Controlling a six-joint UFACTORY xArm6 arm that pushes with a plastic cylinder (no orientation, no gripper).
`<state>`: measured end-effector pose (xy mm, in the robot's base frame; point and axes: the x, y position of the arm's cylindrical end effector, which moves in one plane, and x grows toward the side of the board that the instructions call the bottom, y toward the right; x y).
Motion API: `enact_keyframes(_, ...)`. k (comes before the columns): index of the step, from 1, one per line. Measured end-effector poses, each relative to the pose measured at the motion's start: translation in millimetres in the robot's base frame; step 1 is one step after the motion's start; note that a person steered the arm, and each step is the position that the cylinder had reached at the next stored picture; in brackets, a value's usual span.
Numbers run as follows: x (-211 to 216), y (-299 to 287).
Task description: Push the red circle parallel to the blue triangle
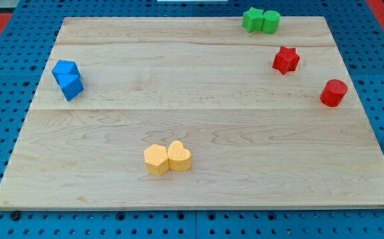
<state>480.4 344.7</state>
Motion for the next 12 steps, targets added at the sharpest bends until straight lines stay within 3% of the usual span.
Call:
enact_keyframes(2,-52.8,-57.2)
enact_keyframes(5,-140.6,-238.9)
enact_keyframes(9,-146.4,-205.1)
enact_keyframes(12,-141.3,-249.4)
